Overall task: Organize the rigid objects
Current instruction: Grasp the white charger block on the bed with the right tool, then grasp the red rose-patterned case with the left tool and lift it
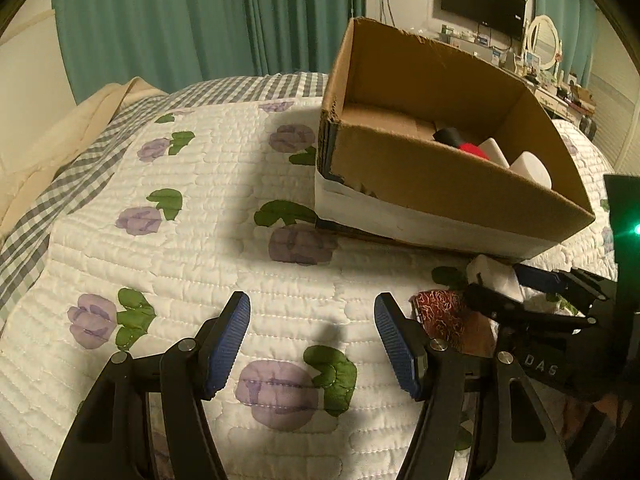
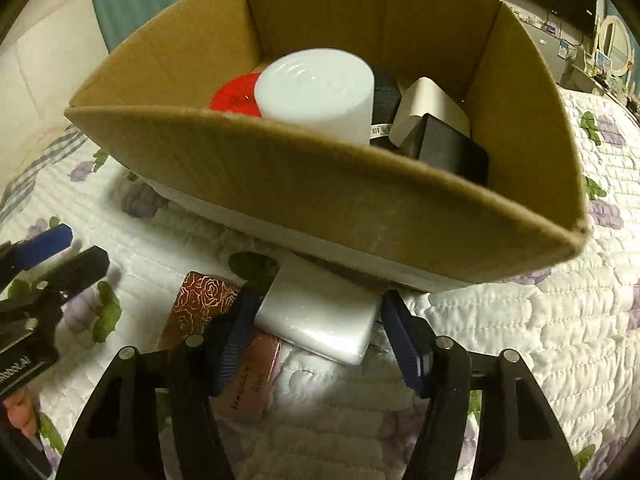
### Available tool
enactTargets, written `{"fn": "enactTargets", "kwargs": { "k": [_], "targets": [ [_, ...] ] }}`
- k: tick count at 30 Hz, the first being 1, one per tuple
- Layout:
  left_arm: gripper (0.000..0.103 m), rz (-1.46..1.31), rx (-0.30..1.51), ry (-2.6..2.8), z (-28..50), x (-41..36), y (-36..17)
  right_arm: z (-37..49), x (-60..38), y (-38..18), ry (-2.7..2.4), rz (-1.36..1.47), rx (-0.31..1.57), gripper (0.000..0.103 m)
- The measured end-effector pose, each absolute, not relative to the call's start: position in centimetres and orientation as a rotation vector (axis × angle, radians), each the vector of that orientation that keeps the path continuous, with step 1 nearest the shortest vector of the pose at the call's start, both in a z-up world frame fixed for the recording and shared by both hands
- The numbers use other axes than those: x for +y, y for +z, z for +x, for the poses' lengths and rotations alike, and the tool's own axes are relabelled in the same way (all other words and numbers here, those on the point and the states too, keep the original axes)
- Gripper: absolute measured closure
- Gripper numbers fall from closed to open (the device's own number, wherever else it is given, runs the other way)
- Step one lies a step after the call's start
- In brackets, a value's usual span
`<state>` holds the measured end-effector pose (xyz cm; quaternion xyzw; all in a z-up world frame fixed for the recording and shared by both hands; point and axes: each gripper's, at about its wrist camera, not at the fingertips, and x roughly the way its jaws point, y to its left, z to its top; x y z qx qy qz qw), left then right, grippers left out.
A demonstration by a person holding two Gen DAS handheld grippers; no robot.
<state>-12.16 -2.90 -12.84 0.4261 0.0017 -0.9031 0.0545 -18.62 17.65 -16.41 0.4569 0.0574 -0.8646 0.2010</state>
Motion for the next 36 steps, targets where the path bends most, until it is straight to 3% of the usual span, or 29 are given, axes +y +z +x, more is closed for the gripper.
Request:
{"fn": "enactTargets", "kwargs": {
  "k": [12,27,31,36],
  "targets": [
    [0.036,1.361,-0.070,-2.804,-11.7,0.4,-12.5,-14.2,21.8,-13.4,-2.508,1.172,0.232,0.041],
    [0.035,1.629,-0.032,-2.784,-13.8,5.8,-15.6,-13.9,24.7,-11.0,-2.560,1.163,0.086,0.041],
    [0.029,1.684,0.002,-2.740,-14.8,5.8,-17.2,-13.9,25.1,-10.9,-2.564,1.166,0.065,0.041],
    [0.026,1.666,-0.095,-2.723,-15.6,6.7,-17.8,-14.1,25.0,-11.2,-2.562,1.182,0.068,0.041]
  ]
}}
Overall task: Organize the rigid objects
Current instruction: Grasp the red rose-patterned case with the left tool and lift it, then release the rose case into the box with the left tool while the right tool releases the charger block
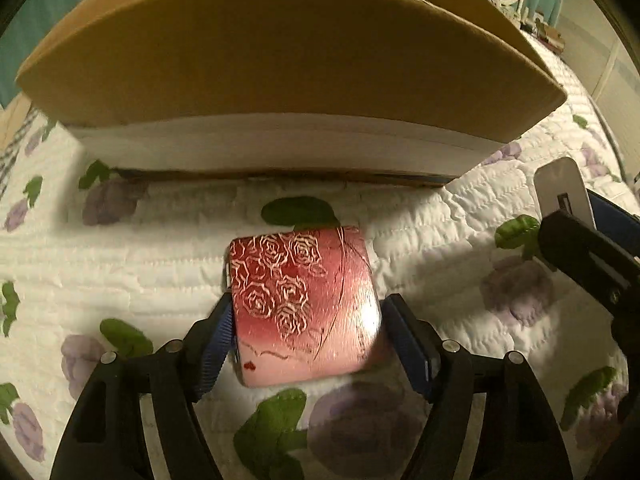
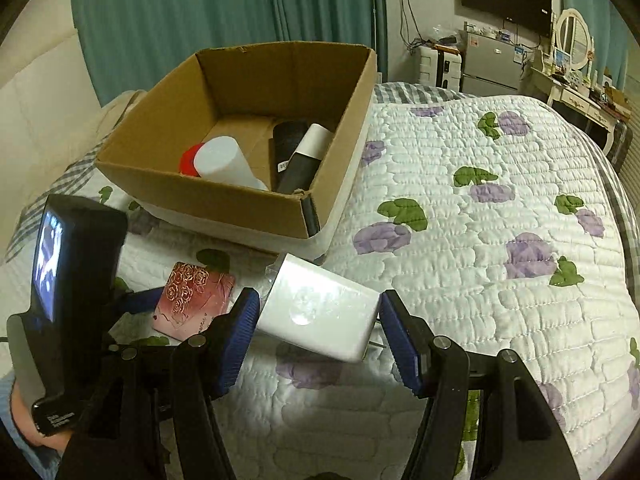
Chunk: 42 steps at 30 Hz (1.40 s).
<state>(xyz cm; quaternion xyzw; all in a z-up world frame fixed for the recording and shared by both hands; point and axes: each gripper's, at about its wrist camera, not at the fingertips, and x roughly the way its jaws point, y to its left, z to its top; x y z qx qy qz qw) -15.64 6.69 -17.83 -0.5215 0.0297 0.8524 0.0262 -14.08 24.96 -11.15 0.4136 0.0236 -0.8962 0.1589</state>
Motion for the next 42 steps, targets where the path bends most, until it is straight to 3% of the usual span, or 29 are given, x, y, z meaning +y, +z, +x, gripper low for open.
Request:
{"fn": "enactTargets", "kwargs": {
  "k": [6,15,28,42],
  "targets": [
    [0.033,-1.549,0.033,2.656,-15.3,5.9,-17.2,-14.1,25.0,-11.2,-2.563,1.187,0.069,0.041],
    [0.034,-1.457,-0.046,2.718,-12.8,4.0,-14.9,-13.3,24.3,-10.3,-2.571,1.136,0.126,0.041],
    [0.034,-1.083,-0.130,2.852,-10.4,1.6,-5.5,-11.9,24.0,-4.8,-2.619,0.970,0.202,0.041],
    [0.034,-0.869,0.033,2.928,-17.3,1.7,2.1,-17.3,22.7,3.5,-2.656,0.714,0.228,0.041]
  ]
}}
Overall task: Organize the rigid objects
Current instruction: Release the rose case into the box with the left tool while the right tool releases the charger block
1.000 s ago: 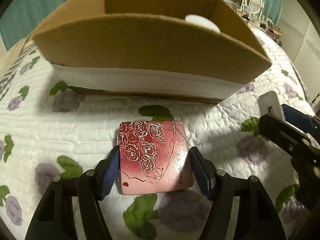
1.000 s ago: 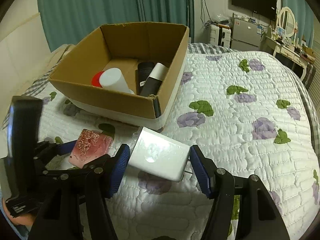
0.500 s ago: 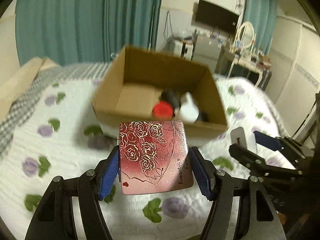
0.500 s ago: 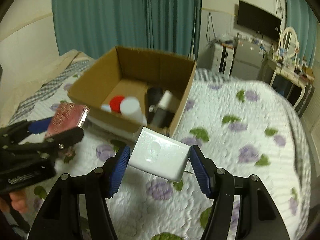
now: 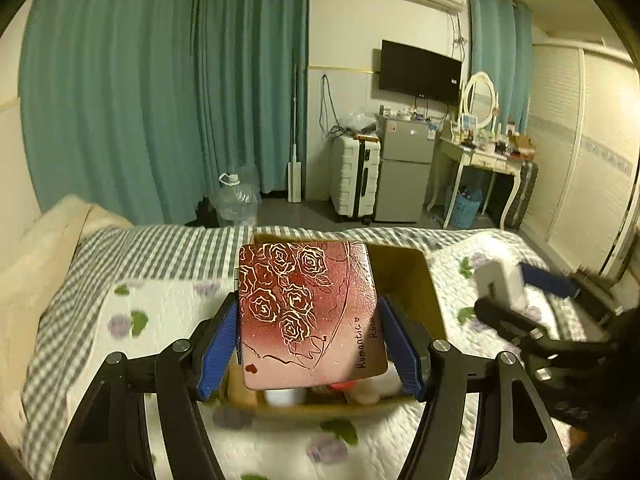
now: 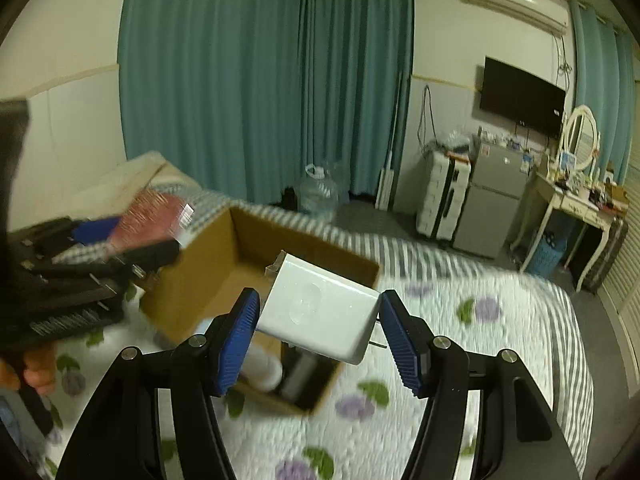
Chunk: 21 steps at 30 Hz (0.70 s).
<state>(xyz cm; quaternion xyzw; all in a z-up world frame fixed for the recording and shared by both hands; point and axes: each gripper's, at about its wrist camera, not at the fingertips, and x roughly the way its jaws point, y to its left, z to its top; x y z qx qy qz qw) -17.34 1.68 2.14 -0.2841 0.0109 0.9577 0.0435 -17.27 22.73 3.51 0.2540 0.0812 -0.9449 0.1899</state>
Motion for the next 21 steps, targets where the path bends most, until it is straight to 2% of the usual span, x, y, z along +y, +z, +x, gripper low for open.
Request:
{"fn": "enactTargets", "kwargs": {
  "k": [5,11,17,21],
  "targets": [
    [0.034,-0.926,0.082,2.902,-21.7,2.2,0.7,-20.5,20.8,4.3,-2.665,0.670,0.267,0.041],
    [0.034,-0.990,0.117,2.857,-24.4,2.9,-2.9,-23.2,19.3,2.7,-2.650,0.689,0.302,0.041],
    [0.034,-1.060,0.082,2.824,-26.0,2.8,-5.3,-24.9,19.7,0.5,-2.629,0.765,0.291,0.041],
    [0.032,-1.144,-0.012,2.799,-26.4,2.1,-6.6,-25.0,20.5,0.0,-2.628,0.784,0.266,0.042]
  ]
}}
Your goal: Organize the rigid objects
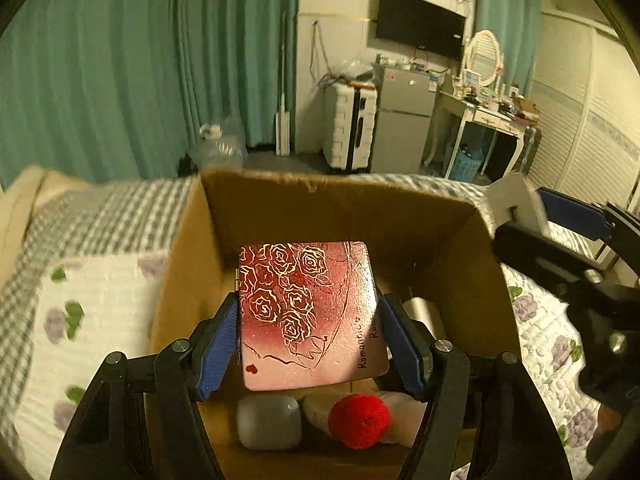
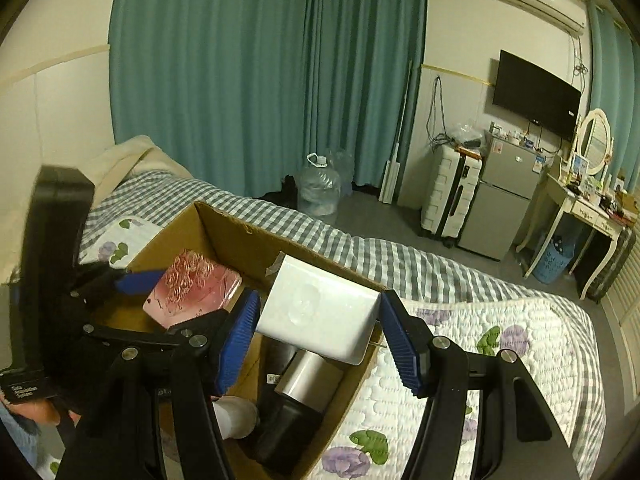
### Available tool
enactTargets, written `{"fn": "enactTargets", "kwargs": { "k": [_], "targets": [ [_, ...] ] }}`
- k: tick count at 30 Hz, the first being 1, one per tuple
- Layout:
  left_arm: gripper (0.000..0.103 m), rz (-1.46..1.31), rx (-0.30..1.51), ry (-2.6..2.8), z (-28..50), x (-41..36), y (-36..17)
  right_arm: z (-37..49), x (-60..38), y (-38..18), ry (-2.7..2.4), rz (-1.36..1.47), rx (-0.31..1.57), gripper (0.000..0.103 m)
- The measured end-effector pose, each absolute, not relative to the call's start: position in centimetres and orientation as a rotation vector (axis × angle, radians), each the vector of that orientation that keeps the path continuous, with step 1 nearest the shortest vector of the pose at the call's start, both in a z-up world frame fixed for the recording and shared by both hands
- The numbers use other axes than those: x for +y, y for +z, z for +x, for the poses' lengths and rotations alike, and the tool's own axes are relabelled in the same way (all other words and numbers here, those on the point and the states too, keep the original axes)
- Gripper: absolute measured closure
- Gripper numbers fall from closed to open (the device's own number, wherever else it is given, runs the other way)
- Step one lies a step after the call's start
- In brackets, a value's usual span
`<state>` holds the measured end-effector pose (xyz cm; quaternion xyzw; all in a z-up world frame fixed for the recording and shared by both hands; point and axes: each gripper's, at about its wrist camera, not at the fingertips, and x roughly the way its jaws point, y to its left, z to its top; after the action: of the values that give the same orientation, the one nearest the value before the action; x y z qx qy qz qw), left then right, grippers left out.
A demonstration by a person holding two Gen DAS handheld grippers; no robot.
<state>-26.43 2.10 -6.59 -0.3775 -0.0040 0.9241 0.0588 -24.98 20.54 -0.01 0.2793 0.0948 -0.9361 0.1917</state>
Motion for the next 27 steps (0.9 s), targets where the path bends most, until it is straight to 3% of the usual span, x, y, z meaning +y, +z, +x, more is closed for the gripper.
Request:
{"fn": "enactTargets", "kwargs": {
  "k": [11,23,24,27],
  "targets": [
    [0.030,-0.991,0.079,2.923,-24.0,1.1,-2.1,-25.3,21.4,0.1,-2.610,0.803,0.171,0.042],
    [0.030,-0.916,0.170,3.009,-24.3,-3.2,-1.5,-29.8,13.7,-2.7,-2.439,0.891,0.318,0.042],
    [0.030,-0.928,0.167,3.008,-24.6,-3.5,-2.0,-29.9,13.5,-2.9,-2.430,0.888,0.314,0.038],
    [0.029,-0.943,0.156,3.004,-25.1,-3.9,-2.7,-29.7,13.2,-3.2,-2.470,0.883,0.370,0.014]
  ]
}}
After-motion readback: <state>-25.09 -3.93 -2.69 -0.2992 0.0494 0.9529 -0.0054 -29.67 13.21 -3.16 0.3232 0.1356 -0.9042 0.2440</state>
